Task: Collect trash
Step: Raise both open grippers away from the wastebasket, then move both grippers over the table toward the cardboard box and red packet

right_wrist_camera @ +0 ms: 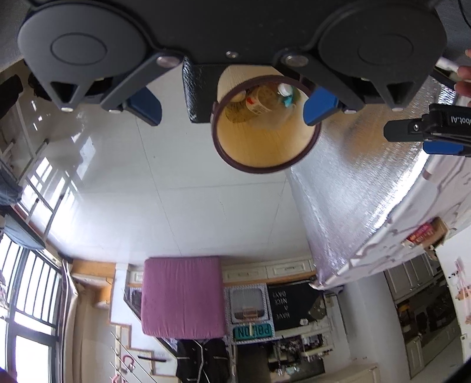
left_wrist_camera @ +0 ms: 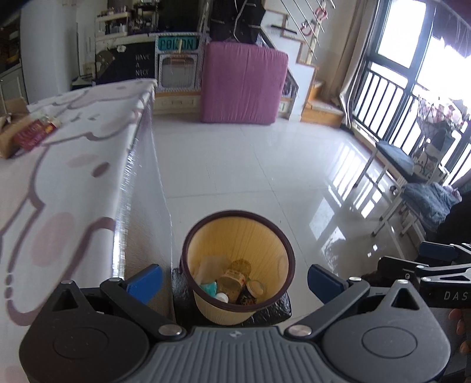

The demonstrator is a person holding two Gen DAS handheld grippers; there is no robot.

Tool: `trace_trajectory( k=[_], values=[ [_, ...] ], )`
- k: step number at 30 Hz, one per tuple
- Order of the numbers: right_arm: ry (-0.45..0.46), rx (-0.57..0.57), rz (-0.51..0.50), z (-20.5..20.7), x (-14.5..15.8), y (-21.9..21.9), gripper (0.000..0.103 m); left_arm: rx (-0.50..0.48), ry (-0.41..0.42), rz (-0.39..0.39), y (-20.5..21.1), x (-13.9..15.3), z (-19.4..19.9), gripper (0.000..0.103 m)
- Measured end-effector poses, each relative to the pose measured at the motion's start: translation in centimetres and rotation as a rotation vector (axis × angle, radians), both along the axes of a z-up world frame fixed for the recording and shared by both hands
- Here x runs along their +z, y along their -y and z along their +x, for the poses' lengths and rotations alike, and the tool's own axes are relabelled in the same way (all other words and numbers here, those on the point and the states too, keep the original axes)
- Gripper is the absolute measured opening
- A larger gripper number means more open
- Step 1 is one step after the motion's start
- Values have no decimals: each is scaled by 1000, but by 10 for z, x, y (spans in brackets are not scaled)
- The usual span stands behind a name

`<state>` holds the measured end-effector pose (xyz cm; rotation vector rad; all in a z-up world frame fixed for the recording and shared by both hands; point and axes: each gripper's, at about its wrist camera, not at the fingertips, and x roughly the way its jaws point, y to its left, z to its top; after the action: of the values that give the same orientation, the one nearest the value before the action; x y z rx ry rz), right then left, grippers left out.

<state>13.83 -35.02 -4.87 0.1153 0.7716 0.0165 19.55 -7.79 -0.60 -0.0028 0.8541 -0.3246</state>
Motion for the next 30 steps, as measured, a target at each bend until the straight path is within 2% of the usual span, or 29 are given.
trace_trajectory(
  k=[14, 25, 30],
  values=[
    [123, 133, 1, 4, 33, -65, 103, 157, 113, 0, -83, 37, -23, 103],
    [200, 279, 8, 25, 55, -137, 103, 323, 152, -26, -168, 44, -33, 103],
    [224, 349, -12, 40, 59, -178, 103, 385, 172, -31, -207, 48, -25, 103]
  ],
)
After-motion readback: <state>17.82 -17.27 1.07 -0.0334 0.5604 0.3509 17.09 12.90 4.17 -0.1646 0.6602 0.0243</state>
